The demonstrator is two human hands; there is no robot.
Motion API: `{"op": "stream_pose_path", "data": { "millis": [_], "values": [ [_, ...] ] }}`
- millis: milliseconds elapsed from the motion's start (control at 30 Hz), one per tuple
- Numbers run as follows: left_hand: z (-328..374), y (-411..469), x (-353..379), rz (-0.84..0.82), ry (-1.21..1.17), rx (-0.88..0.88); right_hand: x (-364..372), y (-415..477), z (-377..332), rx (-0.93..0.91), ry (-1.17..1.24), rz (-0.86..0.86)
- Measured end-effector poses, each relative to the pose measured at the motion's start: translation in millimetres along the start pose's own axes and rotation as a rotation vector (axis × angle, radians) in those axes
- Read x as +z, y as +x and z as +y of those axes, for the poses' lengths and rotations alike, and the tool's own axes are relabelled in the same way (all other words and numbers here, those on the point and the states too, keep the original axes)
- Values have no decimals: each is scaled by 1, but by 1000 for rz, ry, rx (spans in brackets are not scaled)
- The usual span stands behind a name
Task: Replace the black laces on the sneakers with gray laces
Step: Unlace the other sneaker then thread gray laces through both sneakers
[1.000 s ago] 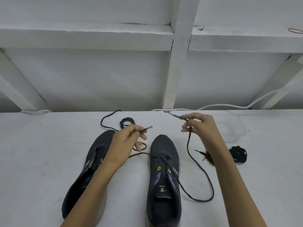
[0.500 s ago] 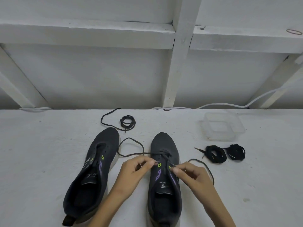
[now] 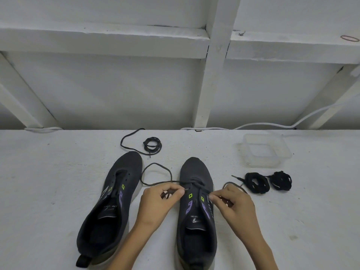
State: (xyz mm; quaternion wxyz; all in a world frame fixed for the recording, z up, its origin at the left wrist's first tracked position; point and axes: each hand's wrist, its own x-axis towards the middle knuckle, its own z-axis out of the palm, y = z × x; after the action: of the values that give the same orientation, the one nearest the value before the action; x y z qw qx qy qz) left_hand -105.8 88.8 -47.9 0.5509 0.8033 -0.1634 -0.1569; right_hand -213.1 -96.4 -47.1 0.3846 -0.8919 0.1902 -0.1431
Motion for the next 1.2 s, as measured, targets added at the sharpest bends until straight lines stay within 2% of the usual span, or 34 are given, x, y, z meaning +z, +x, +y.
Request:
{"op": "stream_pose_path", "data": {
  "millis": [200, 467, 767, 933, 1033, 1200],
  "values": [
    [3, 4, -2, 18, 150, -26, -2, 8, -6, -4, -77, -59],
    [-2, 8, -6, -26, 158, -29, -7, 22, -15, -34, -150, -174],
    [7, 11, -5, -55, 310, 7, 2, 35, -28, -18, -271, -325],
    [15, 12, -6, -70, 407, 16, 1, 33, -29, -7, -208, -223],
    [20, 14, -6, -86, 482, 46, 5, 34, -30, -23, -193, -220],
    [35, 22, -5, -96, 717, 106, 16, 38, -29, 12, -203, -198]
  ]
}}
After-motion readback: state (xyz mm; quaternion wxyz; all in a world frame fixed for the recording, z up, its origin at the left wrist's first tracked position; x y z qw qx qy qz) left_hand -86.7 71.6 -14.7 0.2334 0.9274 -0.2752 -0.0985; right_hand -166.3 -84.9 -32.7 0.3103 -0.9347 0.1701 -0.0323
